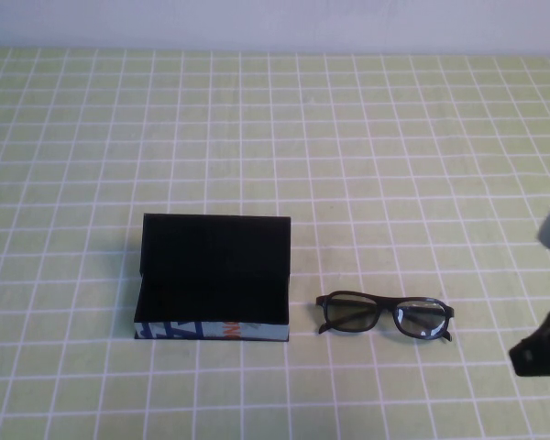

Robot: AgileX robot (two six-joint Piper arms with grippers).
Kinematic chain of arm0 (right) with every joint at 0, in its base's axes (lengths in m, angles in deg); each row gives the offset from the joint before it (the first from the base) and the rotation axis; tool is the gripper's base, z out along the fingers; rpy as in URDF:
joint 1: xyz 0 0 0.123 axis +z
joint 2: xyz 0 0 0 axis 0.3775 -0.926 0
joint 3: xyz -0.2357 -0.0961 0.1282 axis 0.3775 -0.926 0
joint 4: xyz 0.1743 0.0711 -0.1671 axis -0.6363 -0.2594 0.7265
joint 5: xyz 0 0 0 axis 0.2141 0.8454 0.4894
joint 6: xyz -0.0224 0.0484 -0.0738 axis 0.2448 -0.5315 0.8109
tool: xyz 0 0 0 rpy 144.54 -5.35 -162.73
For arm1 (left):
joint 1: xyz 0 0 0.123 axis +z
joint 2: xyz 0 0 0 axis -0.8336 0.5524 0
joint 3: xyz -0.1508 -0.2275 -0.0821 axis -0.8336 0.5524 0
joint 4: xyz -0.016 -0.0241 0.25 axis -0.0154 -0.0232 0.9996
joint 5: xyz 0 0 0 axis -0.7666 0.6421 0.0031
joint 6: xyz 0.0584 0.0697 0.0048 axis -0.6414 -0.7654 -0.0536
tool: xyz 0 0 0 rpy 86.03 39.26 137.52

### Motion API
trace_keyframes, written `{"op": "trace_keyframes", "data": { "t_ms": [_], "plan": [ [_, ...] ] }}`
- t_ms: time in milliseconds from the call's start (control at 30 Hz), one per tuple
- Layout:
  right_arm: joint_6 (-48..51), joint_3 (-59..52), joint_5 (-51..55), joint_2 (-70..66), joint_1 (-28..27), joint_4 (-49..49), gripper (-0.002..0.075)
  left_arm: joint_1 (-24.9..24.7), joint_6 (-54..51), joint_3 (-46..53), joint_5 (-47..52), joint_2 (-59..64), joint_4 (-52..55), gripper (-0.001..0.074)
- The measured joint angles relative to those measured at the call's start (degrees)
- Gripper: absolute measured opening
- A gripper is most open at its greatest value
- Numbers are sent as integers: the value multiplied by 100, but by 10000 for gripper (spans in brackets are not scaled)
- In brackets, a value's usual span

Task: Return glasses to glasses case
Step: Pick up the glasses from the table

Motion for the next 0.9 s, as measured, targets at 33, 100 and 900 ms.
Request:
{"op": "trace_keyframes", "data": {
  "t_ms": [33, 100, 900],
  "plan": [
    [53, 112, 0, -197, 213, 77, -11, 0, 0, 0, 0, 0, 0, -2],
    [108, 327, 0, -558, 617, 261, -11, 0, 0, 0, 0, 0, 0, -2],
    [3434, 3275, 551, -4053, 2157, 1672, 197, 0, 0, 0, 0, 0, 9, -2]
  ]
}}
